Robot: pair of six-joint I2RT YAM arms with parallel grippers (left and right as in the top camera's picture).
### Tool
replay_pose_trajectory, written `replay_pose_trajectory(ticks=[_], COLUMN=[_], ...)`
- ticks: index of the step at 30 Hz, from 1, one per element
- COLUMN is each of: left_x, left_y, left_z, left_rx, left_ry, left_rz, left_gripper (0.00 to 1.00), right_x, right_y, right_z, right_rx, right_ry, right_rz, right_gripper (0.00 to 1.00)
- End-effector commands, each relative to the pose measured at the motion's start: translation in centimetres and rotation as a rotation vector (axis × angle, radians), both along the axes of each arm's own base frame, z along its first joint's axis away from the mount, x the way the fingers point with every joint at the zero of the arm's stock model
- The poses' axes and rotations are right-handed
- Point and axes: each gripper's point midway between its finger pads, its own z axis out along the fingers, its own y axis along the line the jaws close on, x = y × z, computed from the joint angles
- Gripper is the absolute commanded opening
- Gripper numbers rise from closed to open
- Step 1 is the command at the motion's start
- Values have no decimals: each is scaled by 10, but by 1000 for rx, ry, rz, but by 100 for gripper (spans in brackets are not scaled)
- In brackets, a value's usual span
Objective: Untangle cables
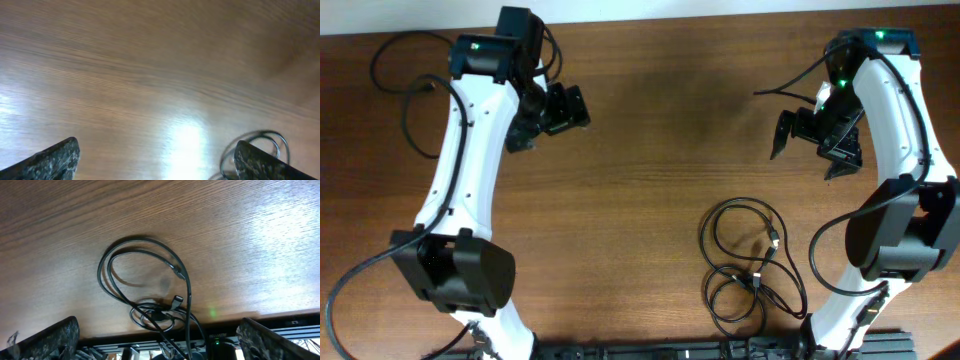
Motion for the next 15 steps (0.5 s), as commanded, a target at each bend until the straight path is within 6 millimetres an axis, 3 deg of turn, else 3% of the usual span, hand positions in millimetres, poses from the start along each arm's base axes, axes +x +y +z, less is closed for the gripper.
replay_pose_trajectory(ticks=[1,3,5,6,8,9,10,11,13,15], left_x=[-18,-37,-52,-61,-79,-87,-116,-136,-167,-197], left_y=[-62,-109,-152,-188,-235,-246,-275,-290,-307,-308], left_z=[-18,-37,-54,-70,-97,-104,-108,-105,-103,-94], left_rx=[-86,-70,-59,-61,-62,-65,-142,-196,-222,-287], left_ry=[89,135,147,131,113,107,83,62,40,39], left_rz=[-153,-278,-391,-478,-640,-728,-1032,-1208,-1399,-1620], left_gripper=[97,100,99,99,99,99,99,99,100,89], right_x=[-1,13,18,16,16,16,14,13,11,11], right_y=[5,-11,-33,-47,-72,-83,-98,-104,-112,-112], right_z=[26,64,87,94,93,94,94,94,94,94], right_rx=[11,-27,-49,-62,-79,-88,-100,-105,-110,-110], right_ry=[-99,-296,-396,-418,-427,-437,-445,-446,-445,-445], right_rz=[11,-22,-84,-126,-195,-225,-267,-286,-308,-307], right_gripper=[99,99,99,99,99,99,99,99,99,99])
